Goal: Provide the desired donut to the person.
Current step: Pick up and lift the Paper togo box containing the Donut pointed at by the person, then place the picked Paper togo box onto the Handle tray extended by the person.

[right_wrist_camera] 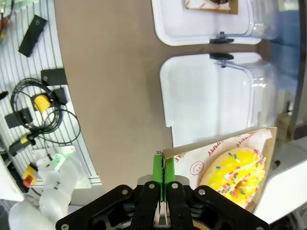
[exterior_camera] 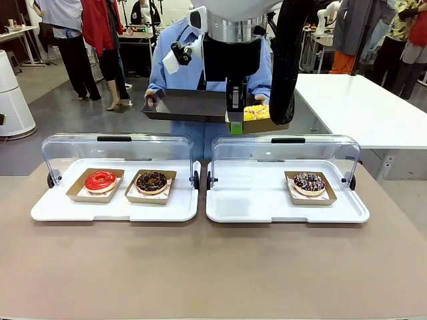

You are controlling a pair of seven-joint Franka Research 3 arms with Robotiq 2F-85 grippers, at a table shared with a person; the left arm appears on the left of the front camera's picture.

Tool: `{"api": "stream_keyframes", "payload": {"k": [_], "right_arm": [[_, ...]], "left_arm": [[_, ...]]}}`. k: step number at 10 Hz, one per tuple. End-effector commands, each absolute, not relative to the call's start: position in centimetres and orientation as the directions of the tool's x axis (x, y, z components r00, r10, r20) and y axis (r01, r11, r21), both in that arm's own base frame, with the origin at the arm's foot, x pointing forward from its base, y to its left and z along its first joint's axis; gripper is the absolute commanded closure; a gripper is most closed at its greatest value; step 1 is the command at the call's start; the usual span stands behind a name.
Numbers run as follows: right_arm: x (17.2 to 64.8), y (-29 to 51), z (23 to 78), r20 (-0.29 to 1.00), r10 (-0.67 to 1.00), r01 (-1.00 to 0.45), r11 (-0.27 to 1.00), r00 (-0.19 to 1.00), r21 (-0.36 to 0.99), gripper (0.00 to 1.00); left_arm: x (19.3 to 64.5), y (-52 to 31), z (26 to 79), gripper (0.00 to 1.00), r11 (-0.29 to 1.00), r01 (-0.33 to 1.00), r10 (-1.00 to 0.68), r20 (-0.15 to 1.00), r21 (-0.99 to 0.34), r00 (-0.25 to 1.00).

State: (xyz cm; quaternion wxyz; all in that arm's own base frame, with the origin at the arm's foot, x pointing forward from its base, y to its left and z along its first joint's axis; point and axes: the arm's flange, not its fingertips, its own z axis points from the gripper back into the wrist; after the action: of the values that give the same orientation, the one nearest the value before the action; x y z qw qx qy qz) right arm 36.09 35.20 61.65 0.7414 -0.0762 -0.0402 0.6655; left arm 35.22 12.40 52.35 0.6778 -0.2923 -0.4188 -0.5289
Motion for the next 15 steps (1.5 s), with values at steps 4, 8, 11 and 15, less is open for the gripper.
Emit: {"api": "stream_keyframes", "payload": {"k": [4,8,11,15], "right_arm": [[34.97,35.44,62.07,-0.044,0.994,-0.980,0.090,0.100,-0.180,1.00],[34.97,35.44,62.07,-0.044,0.994,-0.980,0.090,0.100,-0.180,1.00],[34.97,35.44,62.07,-0.044,0.994,-0.980,0.090,0.100,-0.180,1.00],[34.97,35.44,62.07,-0.044,0.994,-0.980,0.090,0.100,-0.180,1.00]], "left_arm": [[35.15,12.45,52.46,0.00,0.266,0.963,-0.464,0.882,0.051,0.082],[35.15,12.45,52.46,0.00,0.266,0.963,-0.464,0.882,0.051,0.082],[35.15,12.45,52.46,0.00,0.266,0.963,-0.464,0.882,0.051,0.082],[35.15,12.45,52.46,0.00,0.266,0.963,-0.464,0.882,0.051,0.082]]}}
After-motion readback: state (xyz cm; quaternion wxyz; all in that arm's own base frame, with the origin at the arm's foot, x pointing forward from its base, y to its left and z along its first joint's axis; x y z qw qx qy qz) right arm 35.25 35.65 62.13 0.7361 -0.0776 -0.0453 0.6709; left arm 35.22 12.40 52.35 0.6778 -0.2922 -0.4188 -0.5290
